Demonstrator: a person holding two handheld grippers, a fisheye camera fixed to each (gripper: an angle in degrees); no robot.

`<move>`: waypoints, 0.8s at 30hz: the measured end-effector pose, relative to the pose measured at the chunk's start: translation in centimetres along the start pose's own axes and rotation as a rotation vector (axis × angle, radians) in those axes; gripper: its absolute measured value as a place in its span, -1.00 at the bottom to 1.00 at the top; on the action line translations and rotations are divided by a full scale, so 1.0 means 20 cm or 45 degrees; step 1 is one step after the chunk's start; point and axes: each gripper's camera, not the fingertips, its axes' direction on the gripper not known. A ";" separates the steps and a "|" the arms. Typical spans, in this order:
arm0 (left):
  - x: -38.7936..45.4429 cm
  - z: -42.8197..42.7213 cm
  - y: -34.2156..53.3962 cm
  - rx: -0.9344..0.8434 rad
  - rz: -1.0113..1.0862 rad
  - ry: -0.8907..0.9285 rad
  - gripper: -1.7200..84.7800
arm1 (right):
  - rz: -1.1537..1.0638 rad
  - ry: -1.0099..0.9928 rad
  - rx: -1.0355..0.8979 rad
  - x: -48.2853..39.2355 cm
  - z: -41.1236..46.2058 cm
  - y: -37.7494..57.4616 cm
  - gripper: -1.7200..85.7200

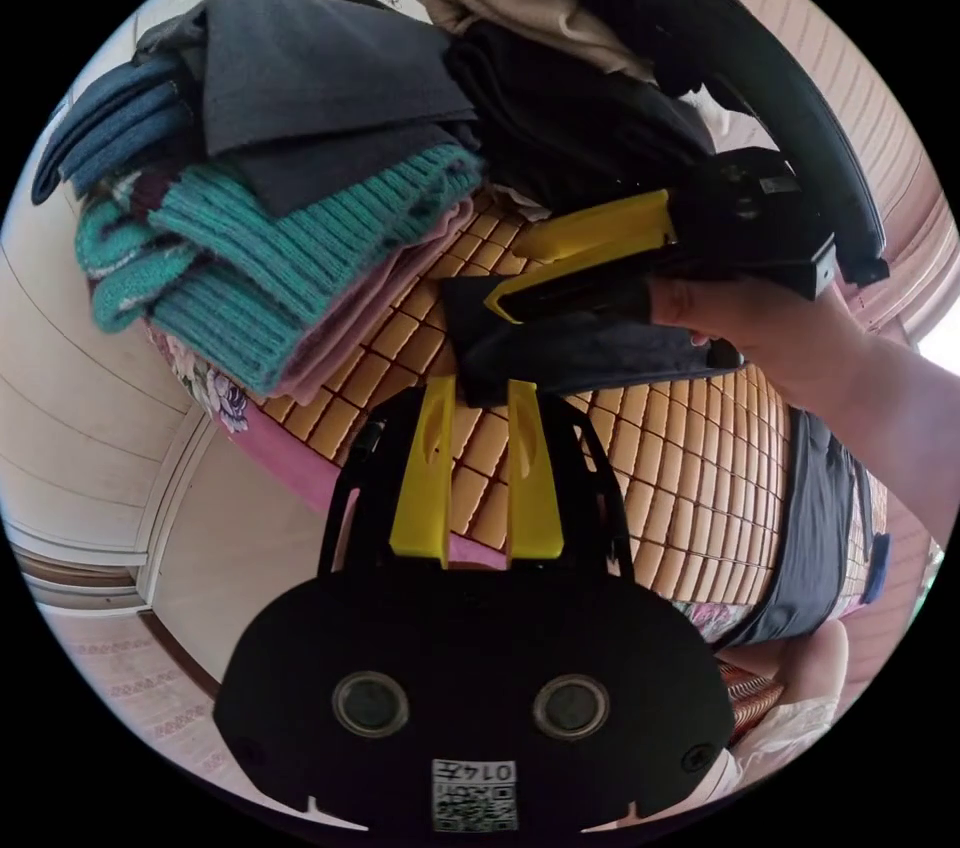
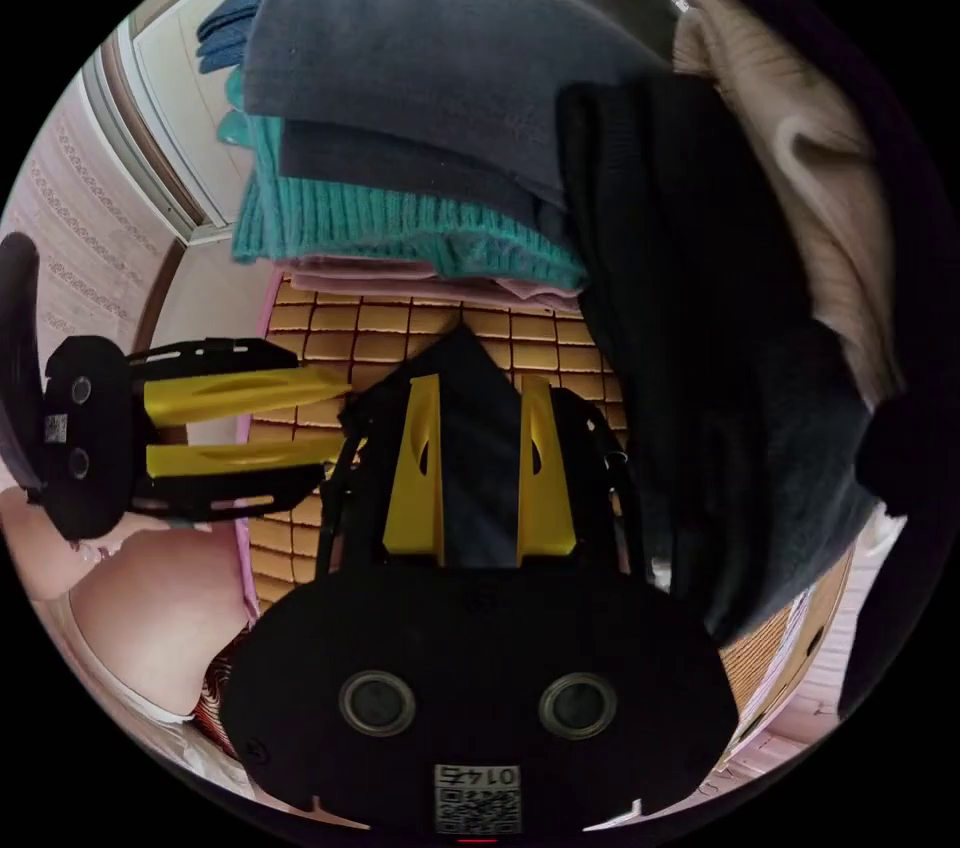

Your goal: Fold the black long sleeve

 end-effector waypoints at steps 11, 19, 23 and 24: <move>0.05 0.04 0.04 0.001 0.111 0.027 -0.98 | 0.074 -0.143 0.071 0.11 -0.31 0.11 -0.98; 0.39 -0.34 0.16 0.333 0.254 0.287 -0.98 | 0.410 -0.007 0.478 0.45 -1.25 0.93 -0.97; 0.69 -0.50 0.17 0.476 0.346 0.522 -0.98 | 0.551 0.120 0.603 0.60 -1.72 1.21 -0.97; 0.81 -0.55 0.17 0.503 0.405 0.573 -0.98 | 0.584 0.177 0.651 0.62 -1.90 1.31 -0.96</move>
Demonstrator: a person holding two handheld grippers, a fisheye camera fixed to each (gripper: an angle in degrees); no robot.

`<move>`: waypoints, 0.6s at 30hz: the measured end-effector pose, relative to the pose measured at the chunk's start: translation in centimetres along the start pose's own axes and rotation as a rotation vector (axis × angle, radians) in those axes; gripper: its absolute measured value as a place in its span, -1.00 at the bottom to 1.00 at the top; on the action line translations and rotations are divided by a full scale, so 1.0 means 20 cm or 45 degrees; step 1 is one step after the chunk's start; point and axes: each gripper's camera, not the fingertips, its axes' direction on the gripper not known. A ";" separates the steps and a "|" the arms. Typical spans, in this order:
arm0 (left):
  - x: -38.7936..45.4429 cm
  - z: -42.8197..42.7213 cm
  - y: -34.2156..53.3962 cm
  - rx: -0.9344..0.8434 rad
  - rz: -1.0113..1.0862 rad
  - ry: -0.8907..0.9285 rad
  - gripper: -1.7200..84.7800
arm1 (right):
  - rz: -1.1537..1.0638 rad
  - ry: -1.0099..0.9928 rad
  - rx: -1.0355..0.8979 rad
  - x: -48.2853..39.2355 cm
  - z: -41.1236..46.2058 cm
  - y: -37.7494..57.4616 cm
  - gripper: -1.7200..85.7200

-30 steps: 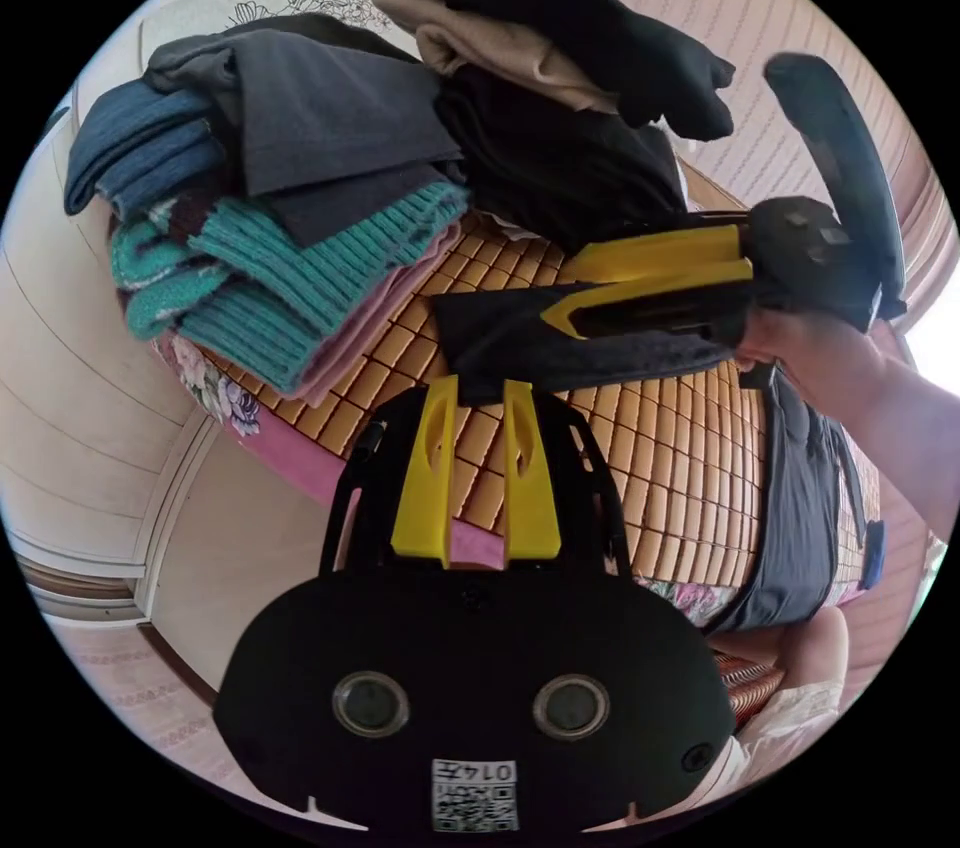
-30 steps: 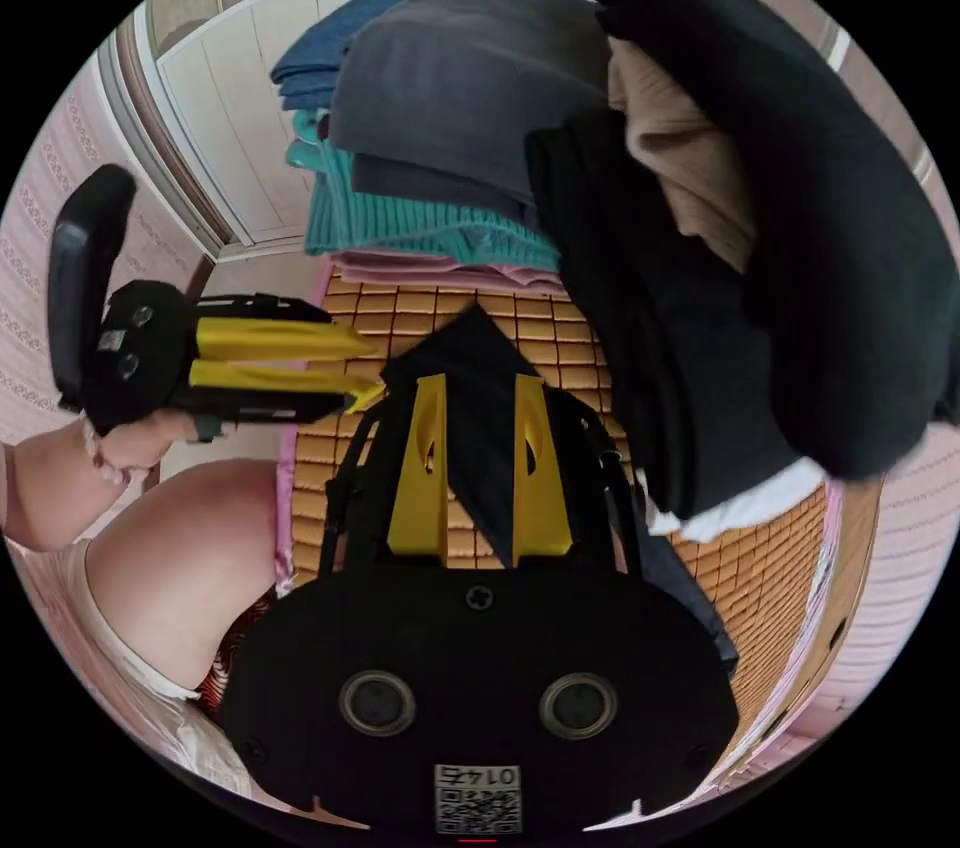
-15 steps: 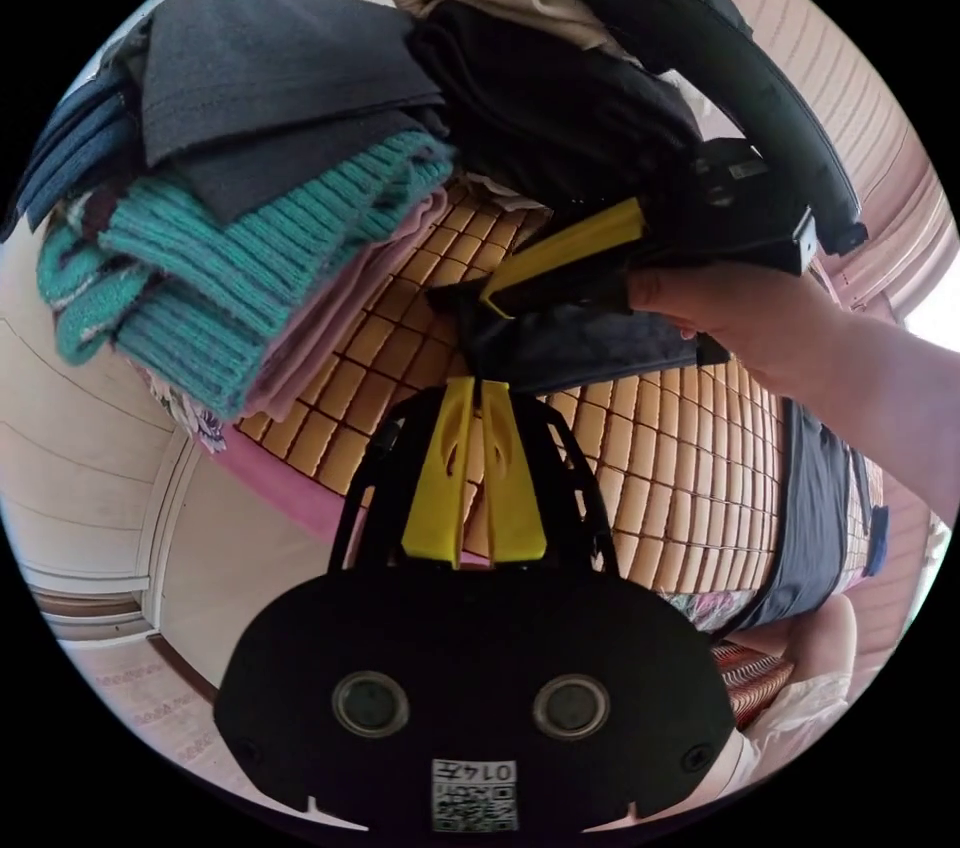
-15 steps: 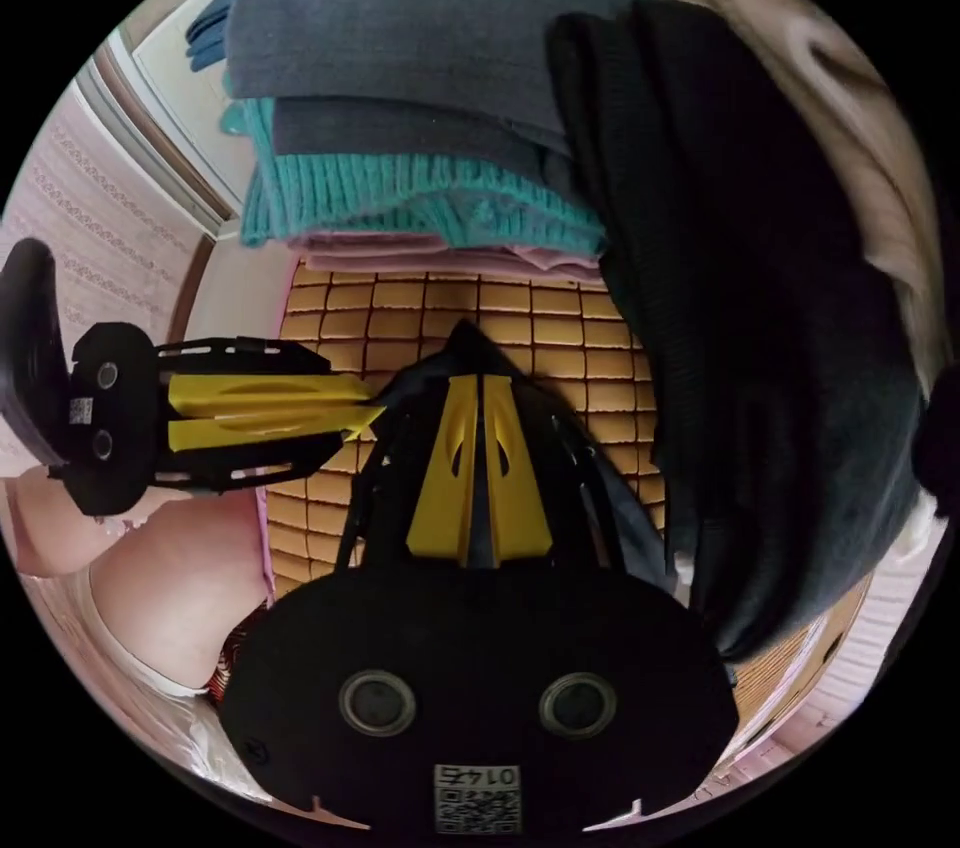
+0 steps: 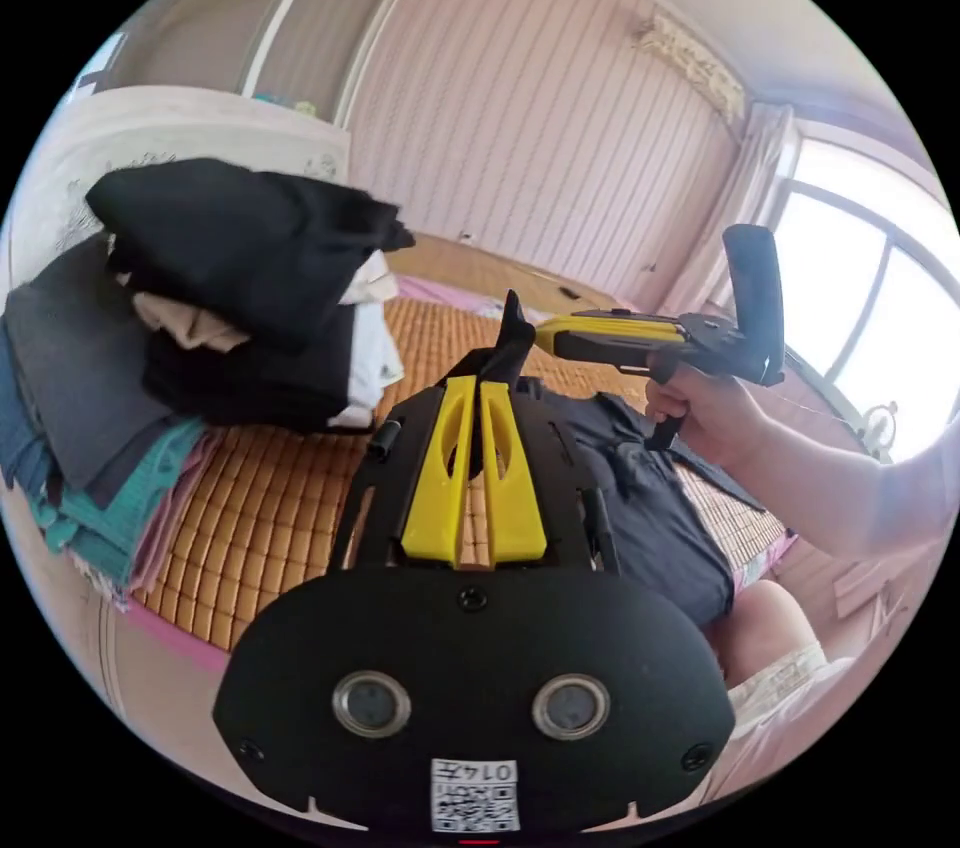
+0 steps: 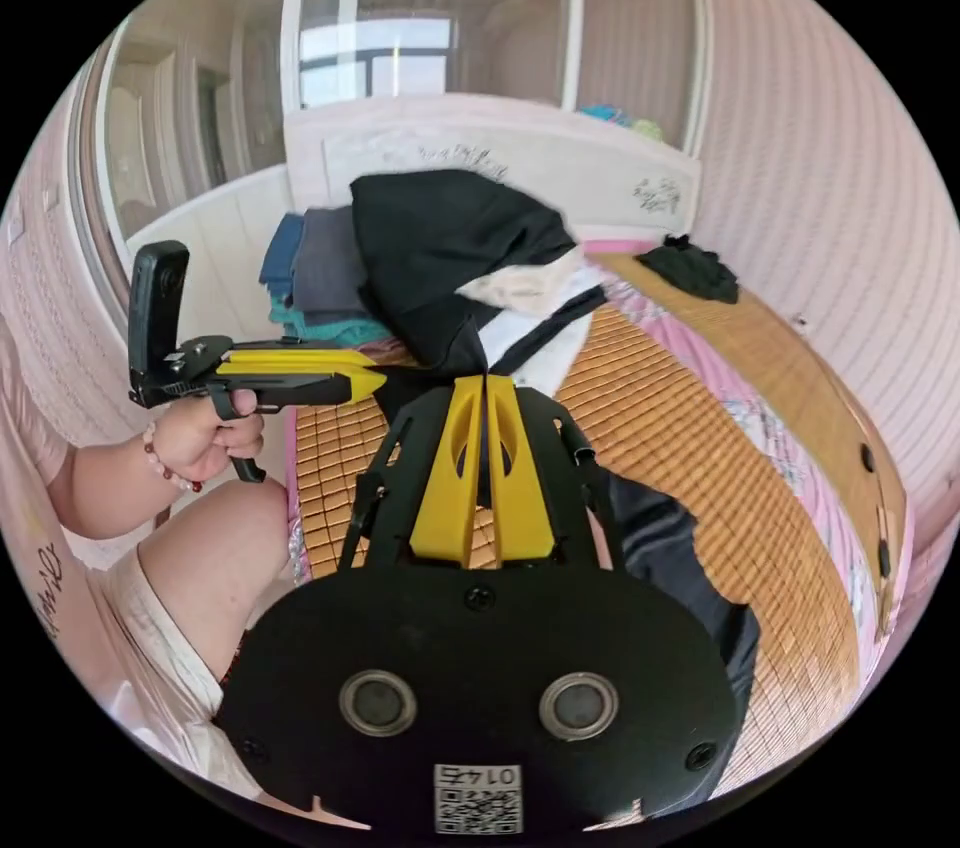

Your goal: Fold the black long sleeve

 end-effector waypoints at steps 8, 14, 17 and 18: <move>0.98 0.02 -0.01 0.049 0.427 0.580 -0.98 | 0.244 0.328 0.118 0.22 -1.08 0.34 -0.96; 1.54 0.37 0.59 -0.286 0.763 0.636 -0.98 | 0.706 0.295 -0.253 0.31 -1.05 0.97 -0.96; 1.57 0.55 0.81 -0.479 0.751 0.705 -0.98 | 0.740 0.285 -0.395 0.30 -0.93 1.06 -0.96; 1.57 0.60 0.88 -0.540 0.729 0.713 -0.98 | 0.754 0.261 -0.425 0.30 -0.89 1.07 -0.97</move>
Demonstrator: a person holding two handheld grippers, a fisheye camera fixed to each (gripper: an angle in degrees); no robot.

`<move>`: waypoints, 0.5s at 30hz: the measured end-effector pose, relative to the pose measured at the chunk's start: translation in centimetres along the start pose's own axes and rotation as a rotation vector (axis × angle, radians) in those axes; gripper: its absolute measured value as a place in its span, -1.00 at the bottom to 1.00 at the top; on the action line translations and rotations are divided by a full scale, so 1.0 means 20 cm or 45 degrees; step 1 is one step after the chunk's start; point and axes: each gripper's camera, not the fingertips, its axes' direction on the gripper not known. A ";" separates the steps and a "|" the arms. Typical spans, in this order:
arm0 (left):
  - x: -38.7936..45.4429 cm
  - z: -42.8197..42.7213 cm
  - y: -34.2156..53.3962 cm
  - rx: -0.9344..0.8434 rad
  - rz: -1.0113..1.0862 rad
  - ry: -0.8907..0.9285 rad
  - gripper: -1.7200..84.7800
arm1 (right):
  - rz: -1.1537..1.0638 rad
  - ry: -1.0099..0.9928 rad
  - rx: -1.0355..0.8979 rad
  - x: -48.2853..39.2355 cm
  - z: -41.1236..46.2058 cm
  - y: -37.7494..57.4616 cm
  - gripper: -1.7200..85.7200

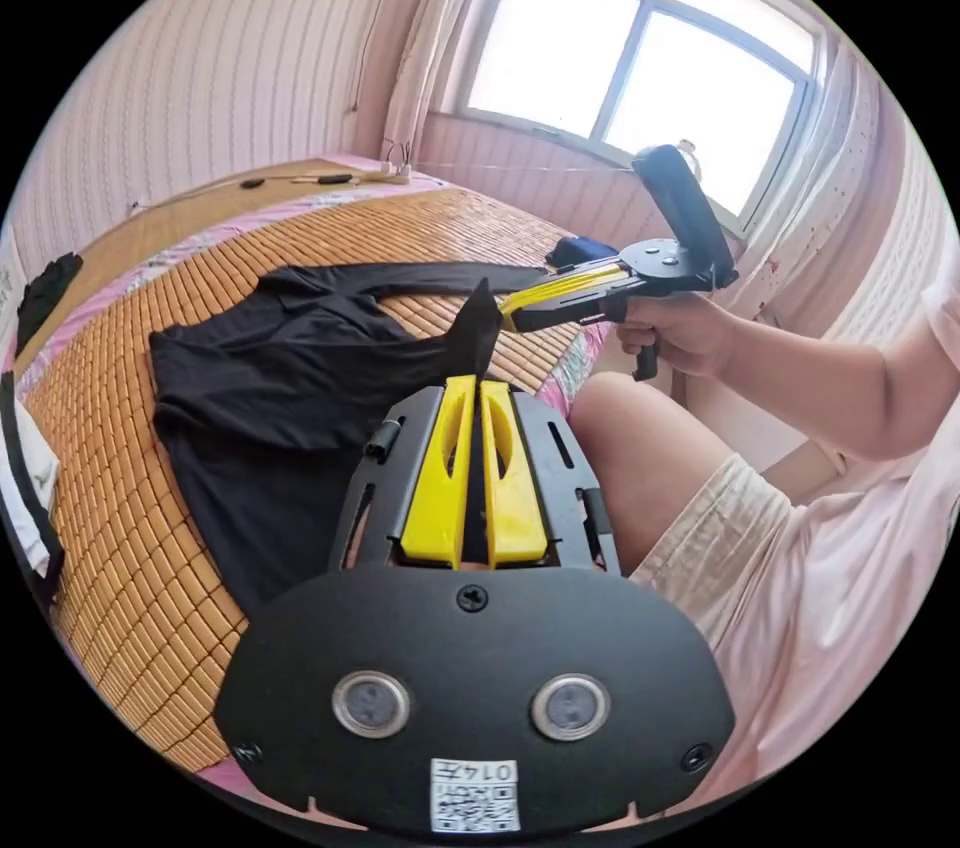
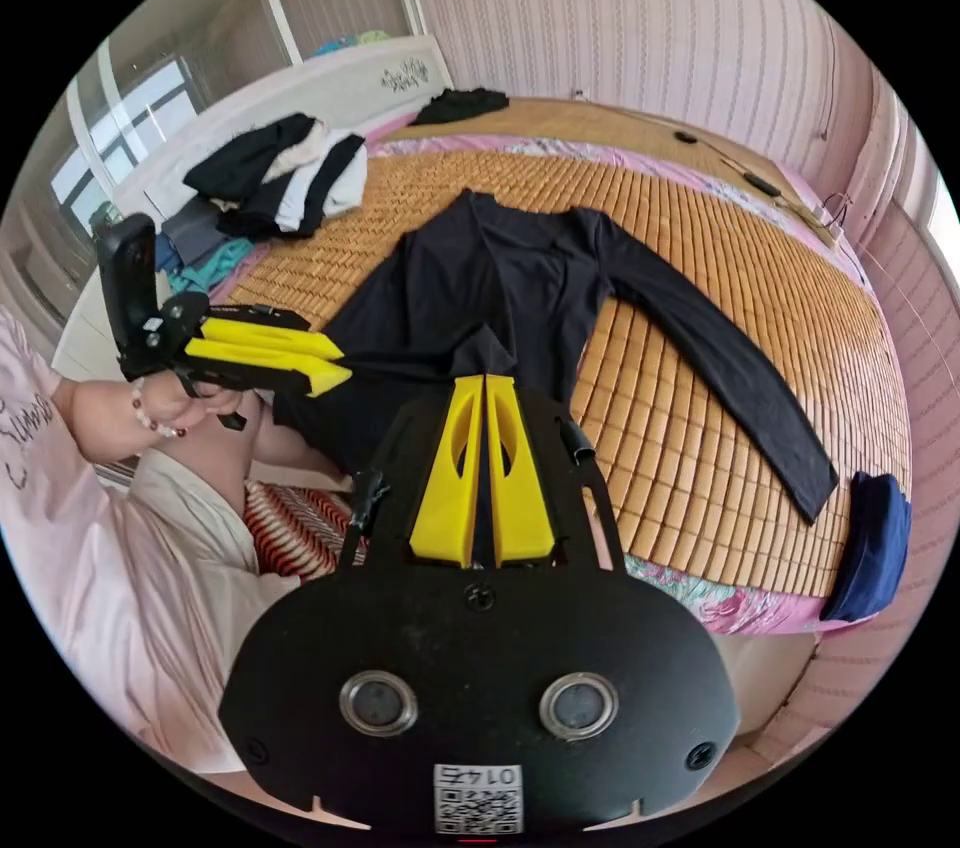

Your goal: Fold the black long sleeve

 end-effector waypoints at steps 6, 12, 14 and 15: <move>-0.05 0.25 0.14 -0.150 -0.045 0.138 -0.95 | 0.140 0.064 -0.242 0.08 0.12 -0.05 -0.97; -0.25 0.36 0.33 -0.221 -0.094 0.064 -0.94 | 0.206 0.077 -0.245 0.07 0.08 -0.23 -0.97; -0.32 0.41 0.37 -0.265 -0.107 -0.013 -0.94 | 0.194 0.065 -0.216 0.03 0.09 -0.31 -0.96; -0.37 0.44 0.39 -0.282 -0.127 -0.042 -0.93 | 0.185 0.055 -0.216 0.00 0.11 -0.37 -0.94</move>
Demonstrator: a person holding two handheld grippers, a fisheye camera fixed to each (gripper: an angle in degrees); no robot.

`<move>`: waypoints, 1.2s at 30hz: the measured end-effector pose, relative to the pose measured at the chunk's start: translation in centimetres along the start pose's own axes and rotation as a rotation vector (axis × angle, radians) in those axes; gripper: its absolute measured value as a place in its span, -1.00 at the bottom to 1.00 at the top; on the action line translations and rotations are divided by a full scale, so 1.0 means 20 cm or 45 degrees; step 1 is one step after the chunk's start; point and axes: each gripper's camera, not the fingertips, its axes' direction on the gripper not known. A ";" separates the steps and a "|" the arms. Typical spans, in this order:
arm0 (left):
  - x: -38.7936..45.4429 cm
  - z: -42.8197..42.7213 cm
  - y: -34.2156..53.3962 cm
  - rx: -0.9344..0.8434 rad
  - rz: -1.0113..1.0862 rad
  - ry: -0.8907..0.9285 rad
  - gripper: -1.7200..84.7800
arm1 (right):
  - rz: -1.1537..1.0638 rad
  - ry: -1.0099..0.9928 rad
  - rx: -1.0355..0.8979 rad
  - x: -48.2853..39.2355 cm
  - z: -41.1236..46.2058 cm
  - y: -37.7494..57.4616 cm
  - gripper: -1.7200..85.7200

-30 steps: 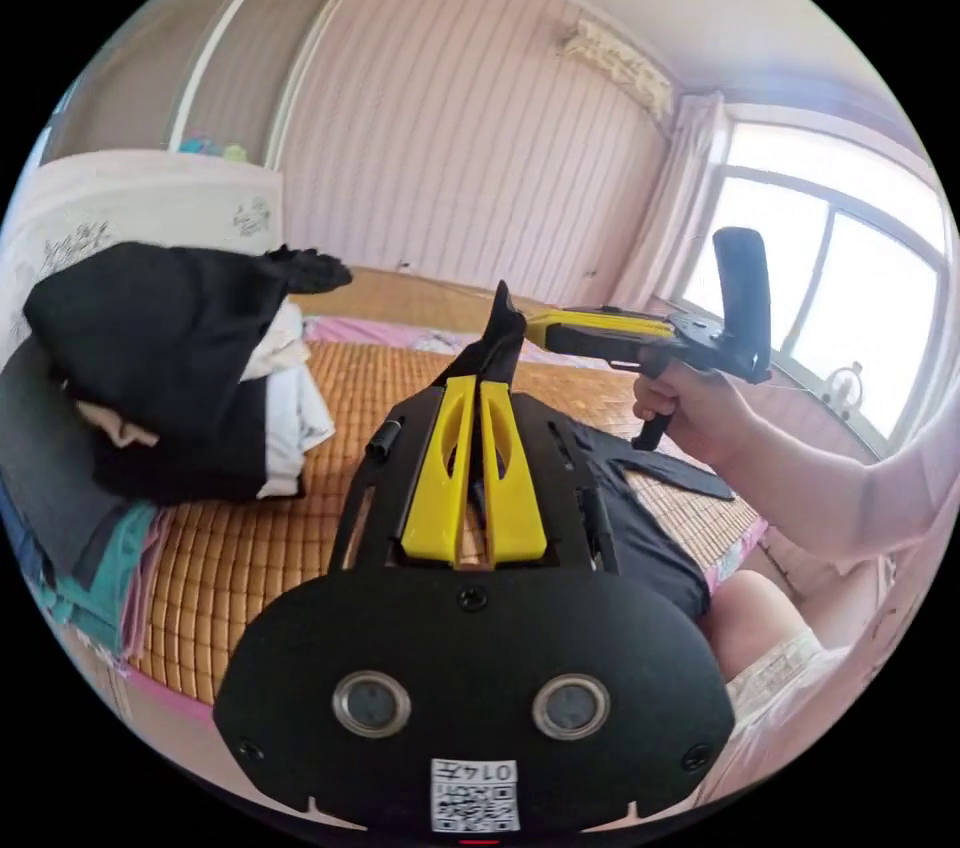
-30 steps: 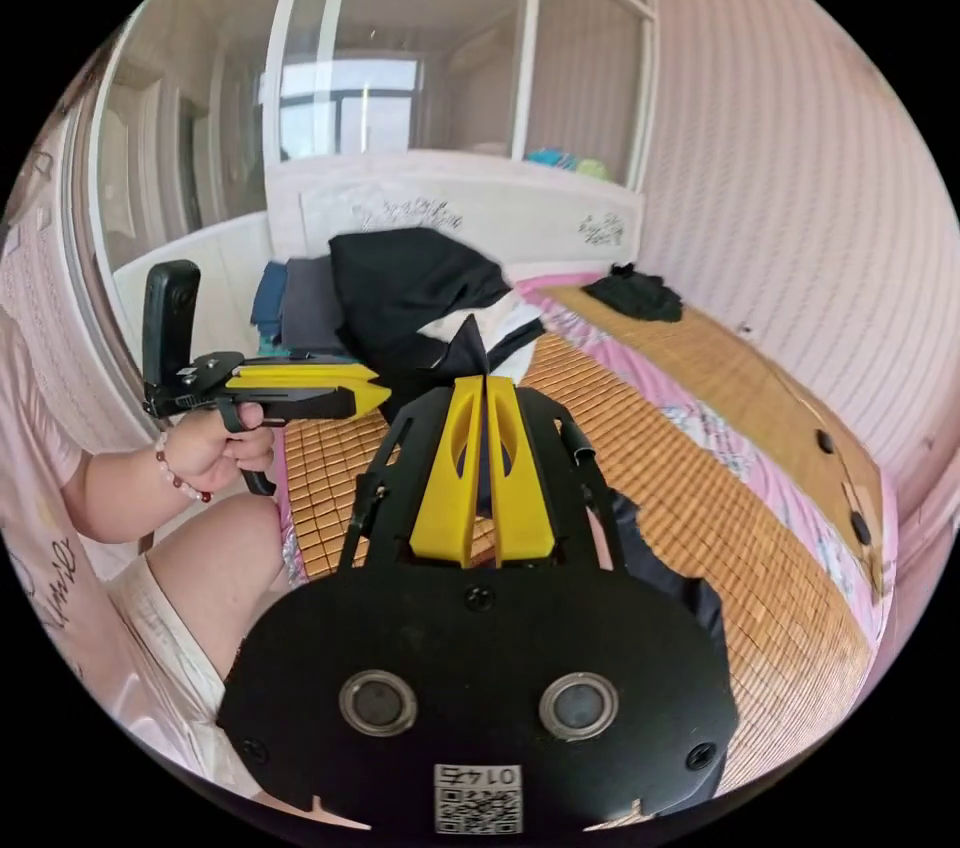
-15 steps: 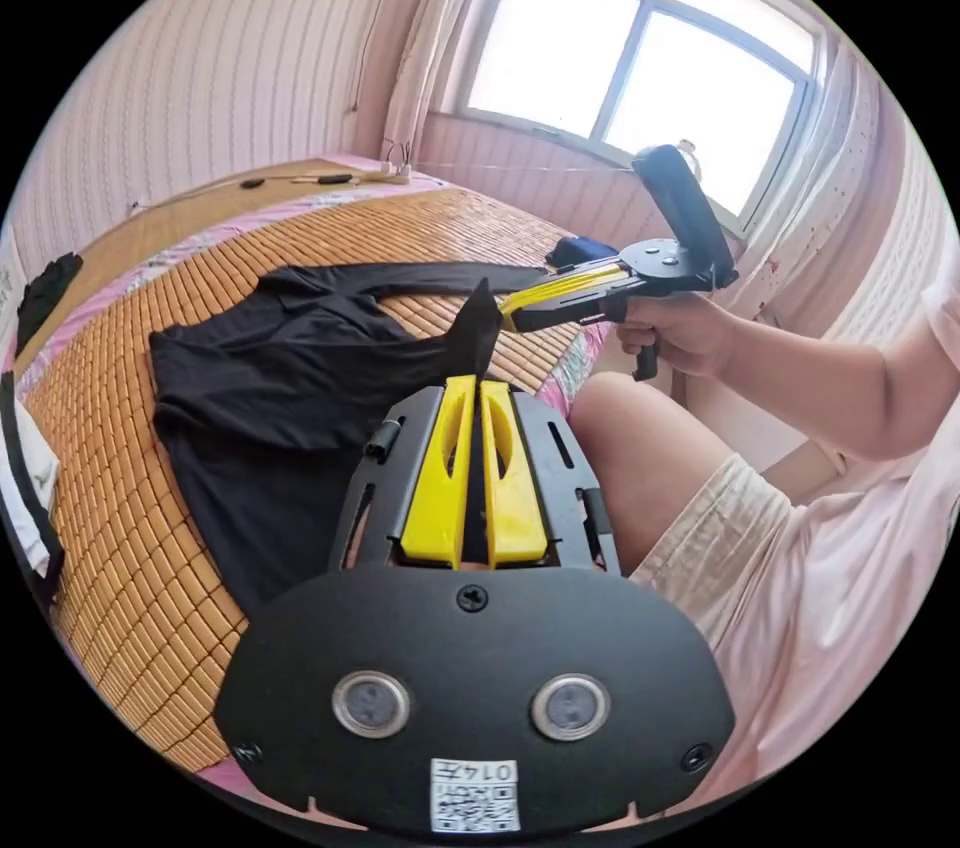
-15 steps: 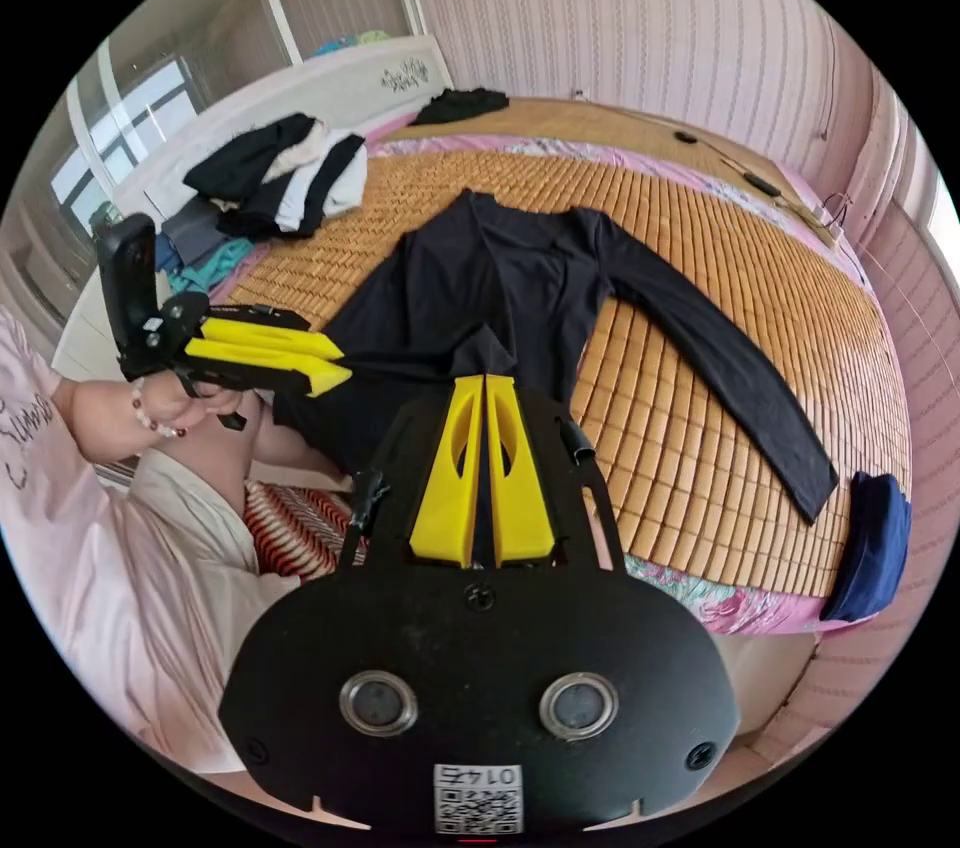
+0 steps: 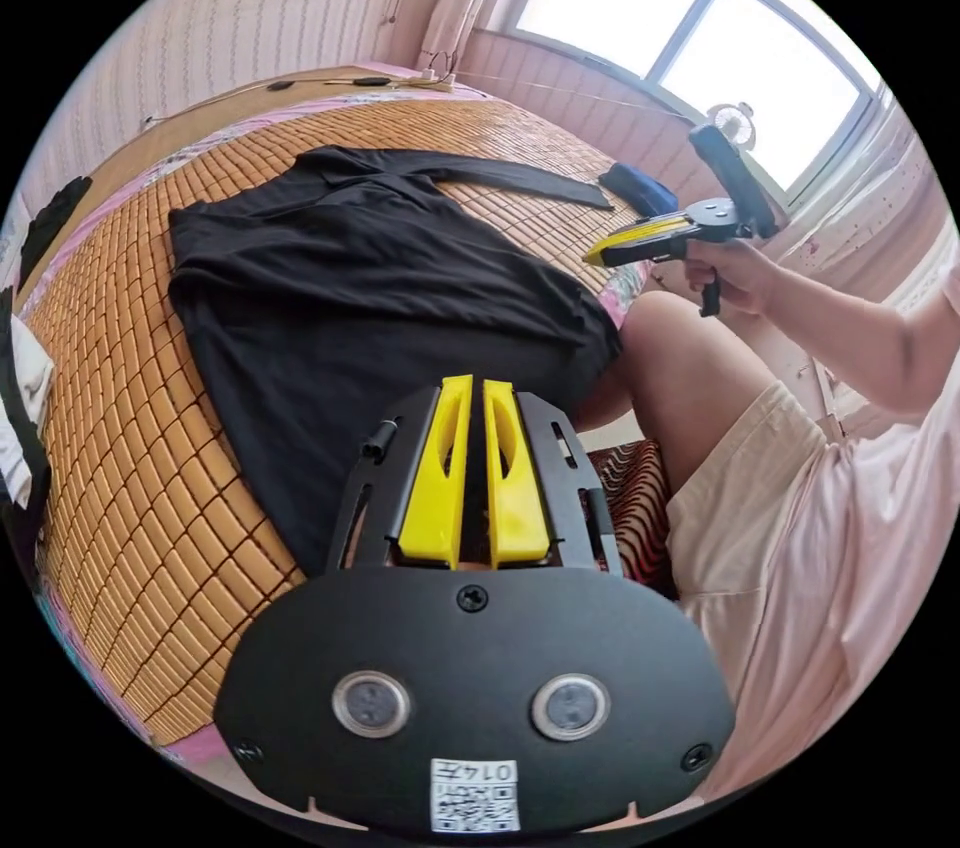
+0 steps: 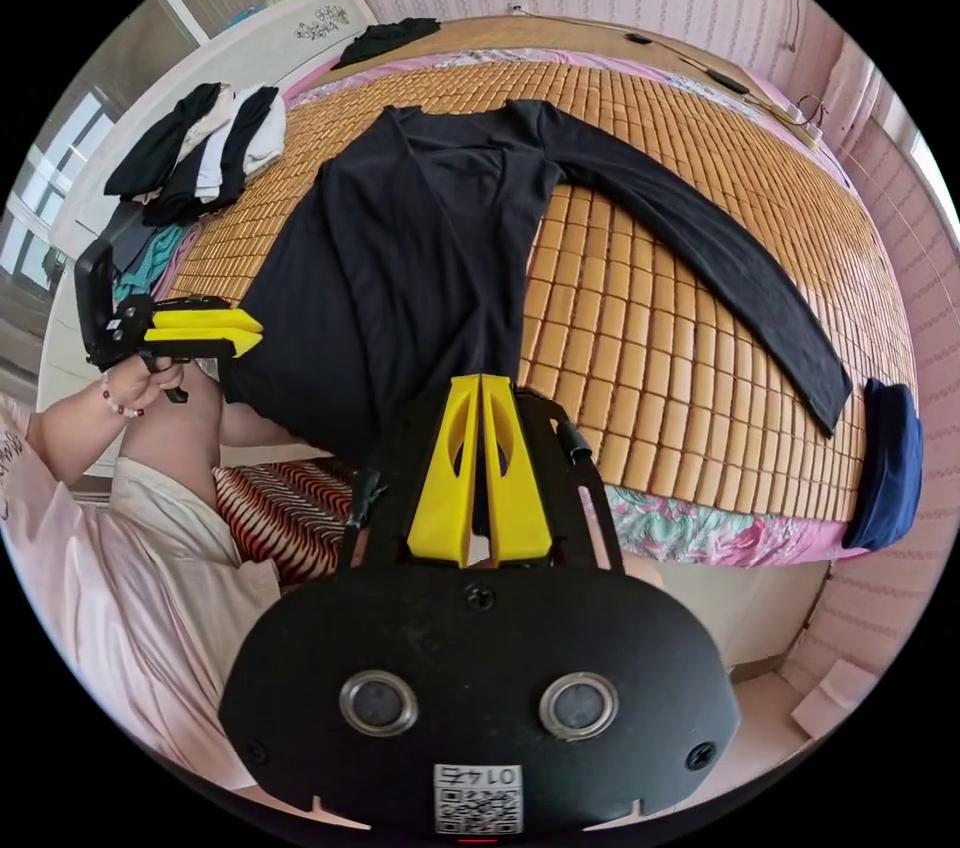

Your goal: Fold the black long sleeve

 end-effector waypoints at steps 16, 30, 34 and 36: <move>0.15 0.59 -0.23 -0.078 0.278 0.132 -0.84 | 0.035 0.176 -0.222 -0.16 0.01 -0.02 -0.96; -0.02 0.87 -0.19 -0.208 0.405 0.022 -0.86 | -0.432 0.144 0.080 -0.73 -0.12 -0.19 -0.95; -0.44 0.64 -0.12 -0.035 0.149 -0.137 -0.90 | -0.534 0.031 0.246 -0.89 -0.10 -0.53 -0.89; -0.78 0.50 -0.08 0.062 -0.036 -0.341 -0.93 | -0.549 -0.013 0.256 -0.97 -0.05 -0.74 -0.84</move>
